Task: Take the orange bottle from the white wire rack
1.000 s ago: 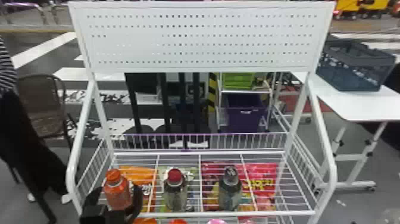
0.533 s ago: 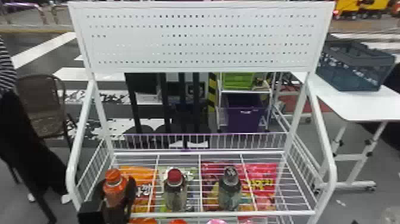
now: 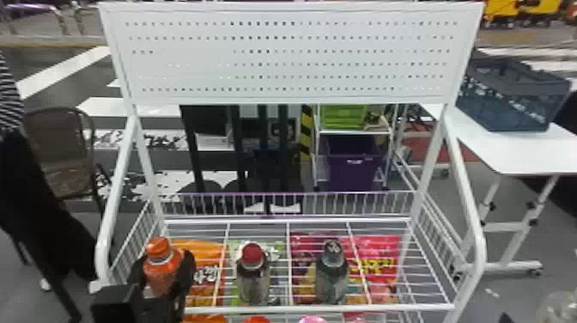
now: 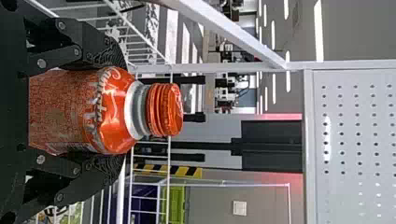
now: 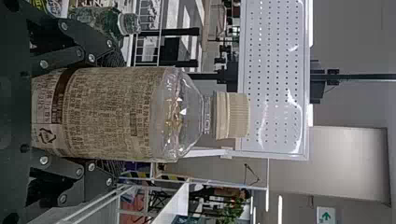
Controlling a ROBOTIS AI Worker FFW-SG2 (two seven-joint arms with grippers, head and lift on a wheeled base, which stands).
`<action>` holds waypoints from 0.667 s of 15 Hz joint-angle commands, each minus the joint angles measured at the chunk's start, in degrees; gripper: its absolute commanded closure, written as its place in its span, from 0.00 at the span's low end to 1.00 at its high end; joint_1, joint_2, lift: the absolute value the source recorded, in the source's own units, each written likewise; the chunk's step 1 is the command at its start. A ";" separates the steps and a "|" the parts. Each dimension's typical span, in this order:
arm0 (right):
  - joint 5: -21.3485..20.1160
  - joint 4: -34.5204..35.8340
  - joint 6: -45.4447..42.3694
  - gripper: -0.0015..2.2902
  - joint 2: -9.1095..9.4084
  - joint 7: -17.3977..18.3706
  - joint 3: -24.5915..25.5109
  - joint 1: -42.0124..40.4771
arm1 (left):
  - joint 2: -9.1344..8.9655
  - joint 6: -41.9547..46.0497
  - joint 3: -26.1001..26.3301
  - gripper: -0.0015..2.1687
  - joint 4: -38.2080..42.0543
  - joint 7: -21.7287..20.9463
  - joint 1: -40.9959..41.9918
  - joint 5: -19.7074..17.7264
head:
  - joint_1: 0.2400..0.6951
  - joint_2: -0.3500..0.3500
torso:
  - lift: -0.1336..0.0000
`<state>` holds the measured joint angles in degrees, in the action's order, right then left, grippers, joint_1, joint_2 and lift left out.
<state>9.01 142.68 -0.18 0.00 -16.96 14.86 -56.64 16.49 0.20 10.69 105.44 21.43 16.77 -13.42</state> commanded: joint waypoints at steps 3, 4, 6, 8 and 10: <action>0.22 -0.48 -0.21 0.45 0.05 0.00 -0.01 -0.05 | 1.36 -10.18 -4.36 0.96 16.38 0.10 7.93 -0.03 | 0.57 0.50 | 1.00; 0.22 -0.48 -0.21 0.45 0.05 0.00 -0.10 -0.05 | 1.53 -12.47 -5.77 0.96 19.71 -0.08 10.12 -0.03 | 0.57 0.50 | 1.00; 0.13 -0.48 -0.38 0.45 0.05 0.00 -0.27 -0.05 | 1.79 -13.52 -8.32 0.96 25.16 -0.69 15.13 -0.11 | 0.57 0.50 | 1.00; 0.05 -0.39 -0.21 0.45 0.05 0.00 -0.36 0.03 | 1.71 -13.17 -10.16 0.96 30.17 -2.01 20.49 -0.29 | 0.57 0.50 | 1.00; -0.13 -0.13 -0.21 0.45 0.05 0.00 -0.45 0.21 | 1.53 -11.06 -11.04 0.96 34.39 -2.89 26.03 -0.11 | 0.57 0.50 | 1.00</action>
<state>9.00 142.38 -0.44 0.00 -16.96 14.51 -56.54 18.20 -12.30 0.49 136.83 18.80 38.87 -13.61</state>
